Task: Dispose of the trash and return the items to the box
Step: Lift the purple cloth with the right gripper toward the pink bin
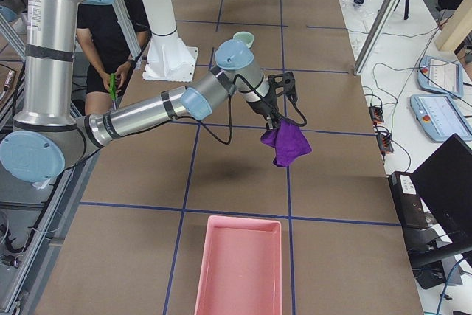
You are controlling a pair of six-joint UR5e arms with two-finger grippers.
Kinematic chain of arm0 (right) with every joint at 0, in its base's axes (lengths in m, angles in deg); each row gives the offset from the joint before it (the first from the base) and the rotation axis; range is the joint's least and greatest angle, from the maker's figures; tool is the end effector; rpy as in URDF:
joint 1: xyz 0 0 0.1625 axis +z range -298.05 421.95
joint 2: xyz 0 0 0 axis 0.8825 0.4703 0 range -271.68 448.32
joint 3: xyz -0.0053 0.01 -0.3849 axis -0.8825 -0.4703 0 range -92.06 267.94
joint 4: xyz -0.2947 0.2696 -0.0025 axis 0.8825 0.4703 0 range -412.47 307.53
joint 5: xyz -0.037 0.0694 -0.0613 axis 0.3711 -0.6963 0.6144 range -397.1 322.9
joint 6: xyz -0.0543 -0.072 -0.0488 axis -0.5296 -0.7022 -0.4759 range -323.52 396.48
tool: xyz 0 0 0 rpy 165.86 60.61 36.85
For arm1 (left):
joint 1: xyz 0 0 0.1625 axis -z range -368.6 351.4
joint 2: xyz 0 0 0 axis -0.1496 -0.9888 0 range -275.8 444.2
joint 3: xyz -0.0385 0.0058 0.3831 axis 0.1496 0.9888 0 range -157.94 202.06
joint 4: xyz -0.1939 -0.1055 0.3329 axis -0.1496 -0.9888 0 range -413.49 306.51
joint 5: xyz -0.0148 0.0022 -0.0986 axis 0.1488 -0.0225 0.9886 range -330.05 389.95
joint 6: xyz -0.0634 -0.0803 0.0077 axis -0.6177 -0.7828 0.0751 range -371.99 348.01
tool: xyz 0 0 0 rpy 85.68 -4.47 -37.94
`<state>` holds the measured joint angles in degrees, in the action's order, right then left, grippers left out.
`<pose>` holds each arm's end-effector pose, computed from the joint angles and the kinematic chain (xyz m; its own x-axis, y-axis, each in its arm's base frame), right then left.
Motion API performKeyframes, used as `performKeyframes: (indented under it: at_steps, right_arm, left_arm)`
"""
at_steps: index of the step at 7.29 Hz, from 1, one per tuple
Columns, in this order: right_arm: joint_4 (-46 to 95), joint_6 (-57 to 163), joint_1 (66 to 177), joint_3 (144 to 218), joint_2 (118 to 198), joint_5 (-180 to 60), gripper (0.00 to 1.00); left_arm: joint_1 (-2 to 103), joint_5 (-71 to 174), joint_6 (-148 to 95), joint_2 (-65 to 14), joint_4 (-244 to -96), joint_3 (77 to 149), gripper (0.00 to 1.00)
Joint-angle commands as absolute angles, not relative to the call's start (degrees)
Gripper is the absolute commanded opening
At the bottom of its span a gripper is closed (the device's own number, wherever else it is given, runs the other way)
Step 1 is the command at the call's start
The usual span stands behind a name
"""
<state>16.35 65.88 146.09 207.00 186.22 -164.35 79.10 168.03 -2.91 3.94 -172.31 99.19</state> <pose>0.0273 -0.4319 0.4011 0.6906 -0.0631 0.7205 -0.3026 0.8796 0.3671 -0.0414 -0.3910 0.7442 0.6498 0.2628 -0.7132 -0.1442 0.9639 0.2237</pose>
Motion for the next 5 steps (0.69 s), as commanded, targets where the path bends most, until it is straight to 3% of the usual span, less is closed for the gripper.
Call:
performKeyframes:
  at_steps: [1, 3, 5]
  right_arm:
    - [16.35, 61.56, 148.33, 206.68, 186.40, -164.19, 0.00]
    - [16.35, 53.85, 149.31, 206.33, 188.76, -160.61, 0.00]
    - [16.70, 46.45, 150.79, 204.67, 191.22, -158.83, 0.00]
  left_arm:
    - [79.29, 167.68, -3.20, 1.16, -171.97, 100.79, 1.00]
    - [83.22, 163.14, -7.73, -0.25, -171.70, 106.31, 1.00]
    - [83.33, 162.32, -20.46, -0.44, -167.68, 116.83, 1.00]
